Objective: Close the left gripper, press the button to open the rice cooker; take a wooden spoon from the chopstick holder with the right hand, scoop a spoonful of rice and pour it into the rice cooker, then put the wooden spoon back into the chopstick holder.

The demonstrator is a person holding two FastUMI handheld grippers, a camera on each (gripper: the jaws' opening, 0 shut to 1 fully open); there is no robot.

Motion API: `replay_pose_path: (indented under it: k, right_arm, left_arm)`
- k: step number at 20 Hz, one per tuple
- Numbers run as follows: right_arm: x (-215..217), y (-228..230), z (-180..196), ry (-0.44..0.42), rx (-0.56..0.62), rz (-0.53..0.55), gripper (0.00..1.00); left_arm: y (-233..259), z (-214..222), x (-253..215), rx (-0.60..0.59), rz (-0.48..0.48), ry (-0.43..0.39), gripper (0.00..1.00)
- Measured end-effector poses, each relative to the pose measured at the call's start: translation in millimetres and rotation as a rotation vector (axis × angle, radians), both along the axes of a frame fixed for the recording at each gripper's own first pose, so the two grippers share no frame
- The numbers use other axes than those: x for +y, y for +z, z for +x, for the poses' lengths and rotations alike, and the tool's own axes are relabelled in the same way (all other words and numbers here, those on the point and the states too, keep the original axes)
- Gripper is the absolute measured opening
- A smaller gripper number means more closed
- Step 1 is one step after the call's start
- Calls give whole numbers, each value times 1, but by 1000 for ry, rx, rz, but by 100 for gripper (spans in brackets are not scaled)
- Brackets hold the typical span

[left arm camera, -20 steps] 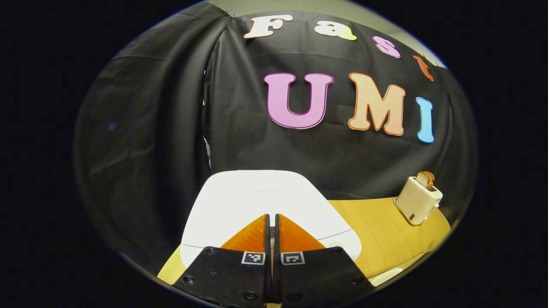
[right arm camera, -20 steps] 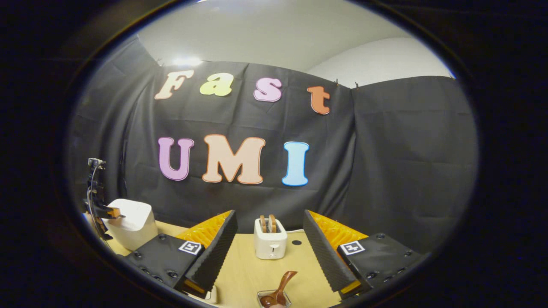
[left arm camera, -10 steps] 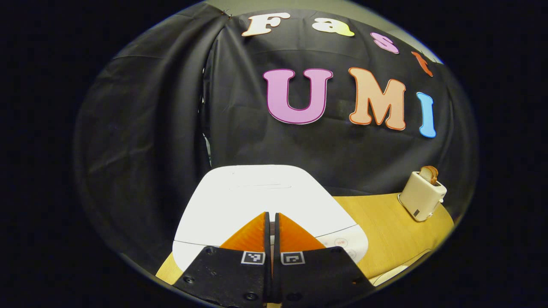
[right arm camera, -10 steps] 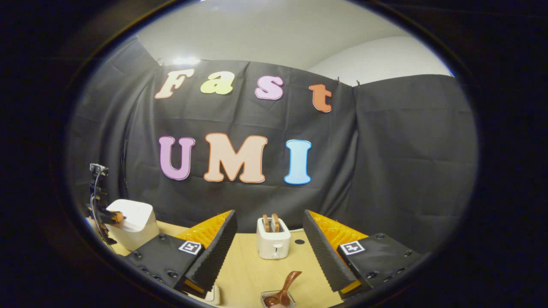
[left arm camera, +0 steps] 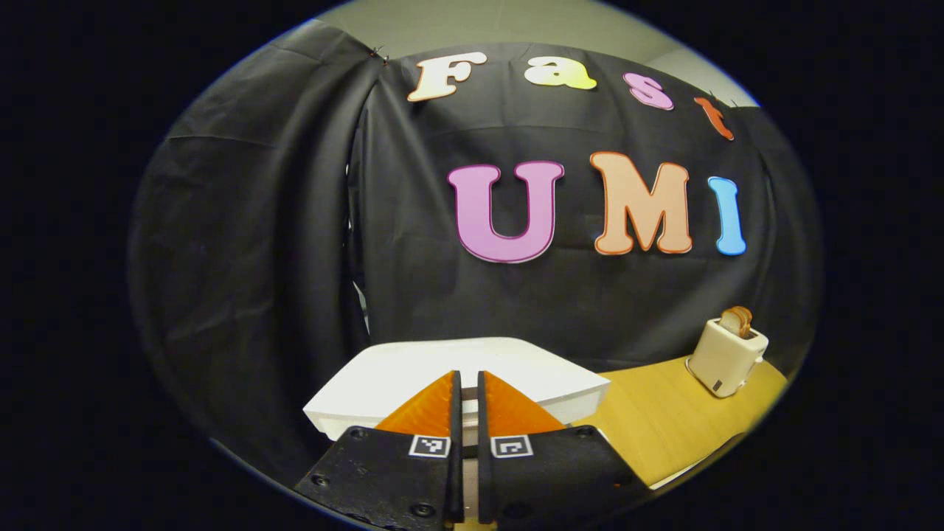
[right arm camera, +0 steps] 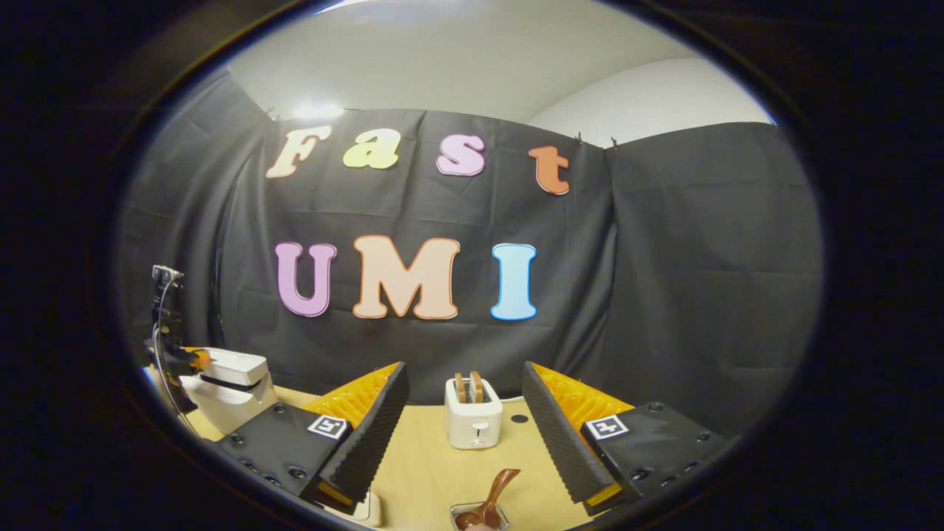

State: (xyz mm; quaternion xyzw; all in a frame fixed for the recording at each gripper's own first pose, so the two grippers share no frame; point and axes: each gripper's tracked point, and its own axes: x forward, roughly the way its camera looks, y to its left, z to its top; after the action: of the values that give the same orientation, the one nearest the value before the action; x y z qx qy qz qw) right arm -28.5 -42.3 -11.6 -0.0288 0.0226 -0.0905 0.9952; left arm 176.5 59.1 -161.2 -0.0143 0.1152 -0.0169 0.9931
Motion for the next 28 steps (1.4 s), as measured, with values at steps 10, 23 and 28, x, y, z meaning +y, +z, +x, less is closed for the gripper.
replay_pose_path:
  k: [10,23,28]
  right_arm:
    - [-22,-14,6,48,1,58,96]
    - [-74,-124,46,66,237,211,99]
    - [-82,-179,53,67,346,247,96]
  left_arm:
    - [87,-29,-31,-177,13,-54,94]
    - [149,-106,-50,-264,4,-71,94]
    - [159,-119,-62,-273,17,-87,94]
